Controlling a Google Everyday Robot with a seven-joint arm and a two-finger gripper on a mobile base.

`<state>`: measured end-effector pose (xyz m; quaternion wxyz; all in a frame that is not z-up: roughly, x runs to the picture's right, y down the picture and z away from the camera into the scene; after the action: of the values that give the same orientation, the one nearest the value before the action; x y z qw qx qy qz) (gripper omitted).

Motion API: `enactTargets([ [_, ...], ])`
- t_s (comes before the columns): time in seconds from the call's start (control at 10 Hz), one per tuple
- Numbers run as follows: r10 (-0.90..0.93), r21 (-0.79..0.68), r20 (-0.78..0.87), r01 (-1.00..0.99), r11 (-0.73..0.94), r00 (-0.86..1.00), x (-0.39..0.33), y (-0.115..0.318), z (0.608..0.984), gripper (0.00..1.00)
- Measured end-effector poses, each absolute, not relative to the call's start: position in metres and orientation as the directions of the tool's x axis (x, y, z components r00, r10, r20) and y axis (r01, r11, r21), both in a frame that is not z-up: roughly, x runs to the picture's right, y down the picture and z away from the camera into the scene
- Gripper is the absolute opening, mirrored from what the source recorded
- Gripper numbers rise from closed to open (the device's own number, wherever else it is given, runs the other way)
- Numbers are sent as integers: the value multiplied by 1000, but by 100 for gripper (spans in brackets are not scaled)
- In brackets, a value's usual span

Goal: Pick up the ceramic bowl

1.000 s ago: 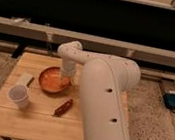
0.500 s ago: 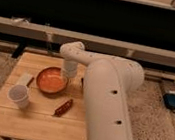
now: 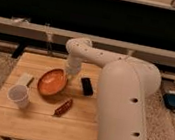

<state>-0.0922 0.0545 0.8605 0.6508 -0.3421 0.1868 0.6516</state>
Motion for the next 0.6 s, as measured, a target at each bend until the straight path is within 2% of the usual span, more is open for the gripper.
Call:
enactTargets([
  [0.6,737,-298,-669,-942,-151,94,-87,18,841,0],
])
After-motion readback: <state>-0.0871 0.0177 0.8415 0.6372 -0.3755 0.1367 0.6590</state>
